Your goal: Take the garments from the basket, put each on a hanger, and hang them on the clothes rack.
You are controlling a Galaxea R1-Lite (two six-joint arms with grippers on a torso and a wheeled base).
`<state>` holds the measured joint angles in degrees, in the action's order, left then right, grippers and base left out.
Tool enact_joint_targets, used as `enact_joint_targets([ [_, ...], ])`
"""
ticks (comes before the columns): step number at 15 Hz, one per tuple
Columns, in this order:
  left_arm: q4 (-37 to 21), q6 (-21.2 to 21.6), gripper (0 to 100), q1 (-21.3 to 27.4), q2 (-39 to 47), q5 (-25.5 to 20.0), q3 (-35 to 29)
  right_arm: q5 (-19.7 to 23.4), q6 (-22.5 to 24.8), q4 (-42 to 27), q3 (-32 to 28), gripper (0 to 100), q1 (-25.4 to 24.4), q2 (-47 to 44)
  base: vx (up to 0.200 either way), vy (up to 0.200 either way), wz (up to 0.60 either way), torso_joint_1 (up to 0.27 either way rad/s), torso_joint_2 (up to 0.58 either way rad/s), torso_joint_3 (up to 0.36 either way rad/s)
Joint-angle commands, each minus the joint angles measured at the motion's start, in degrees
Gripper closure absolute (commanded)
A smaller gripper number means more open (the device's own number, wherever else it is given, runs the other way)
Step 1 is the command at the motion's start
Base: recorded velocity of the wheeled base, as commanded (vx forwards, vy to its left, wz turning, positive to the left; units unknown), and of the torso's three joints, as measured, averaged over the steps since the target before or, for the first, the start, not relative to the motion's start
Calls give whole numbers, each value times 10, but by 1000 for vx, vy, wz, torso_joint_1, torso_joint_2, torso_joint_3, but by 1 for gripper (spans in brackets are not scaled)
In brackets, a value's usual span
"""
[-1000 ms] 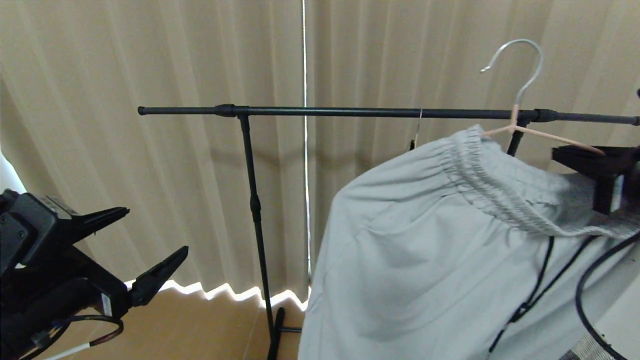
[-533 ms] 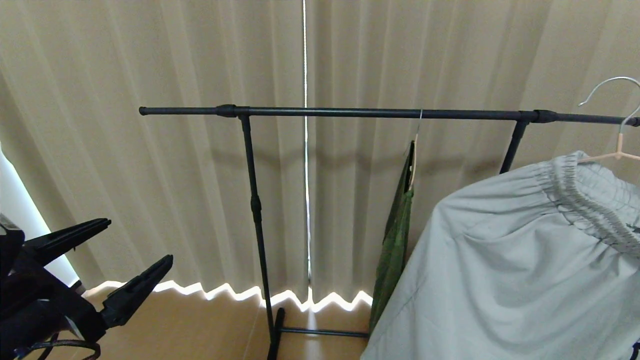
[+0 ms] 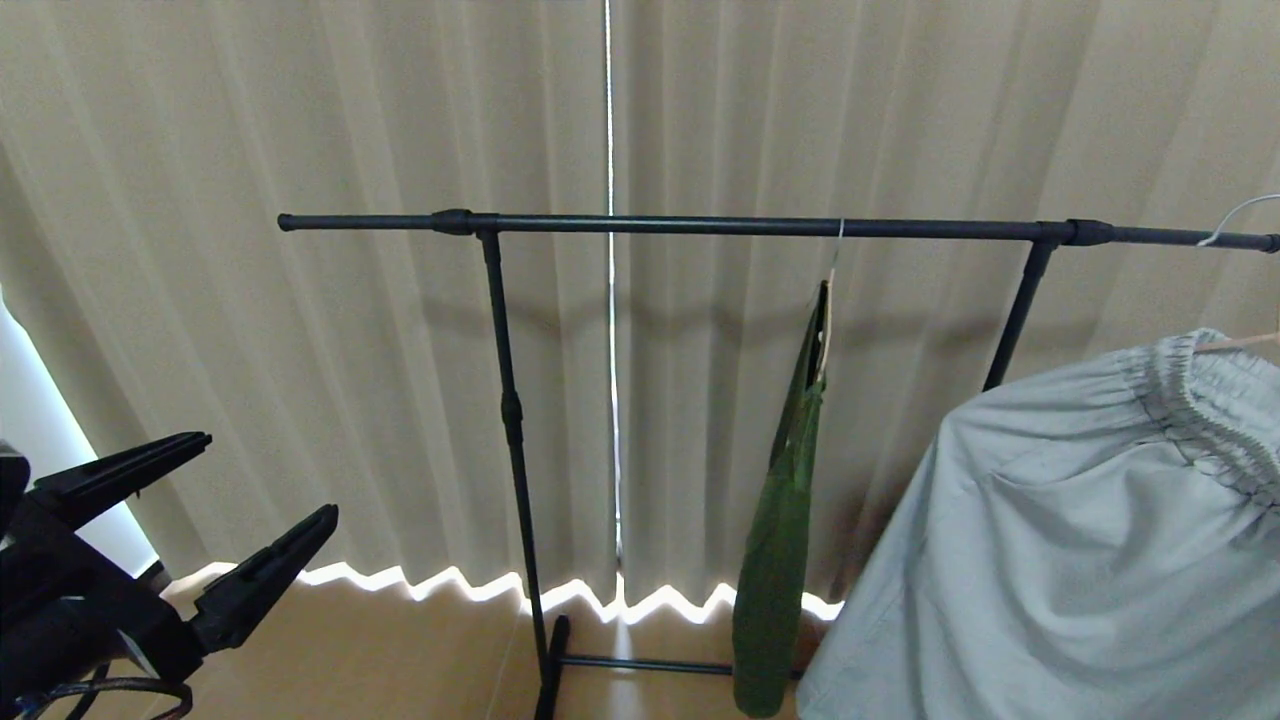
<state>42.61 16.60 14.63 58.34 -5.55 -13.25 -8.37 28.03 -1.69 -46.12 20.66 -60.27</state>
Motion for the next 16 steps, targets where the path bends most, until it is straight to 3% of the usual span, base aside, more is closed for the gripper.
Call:
enact_joint_targets([
  [1, -1, 0, 0, 0, 5, 0, 1, 2, 0, 0, -4, 100, 0, -21, 200, 0, 0, 2, 7, 2],
  [12, 0, 4, 0, 0, 8, 0, 5, -15, -4, 55, -46, 100, 0, -134, 200, 0, 0, 5, 4, 4],
  [16, 0, 4, 0, 0, 7, 0, 9, -17, -8, 55, -86, 100, -2, -192, 0, 0, 0, 0, 0, 0],
])
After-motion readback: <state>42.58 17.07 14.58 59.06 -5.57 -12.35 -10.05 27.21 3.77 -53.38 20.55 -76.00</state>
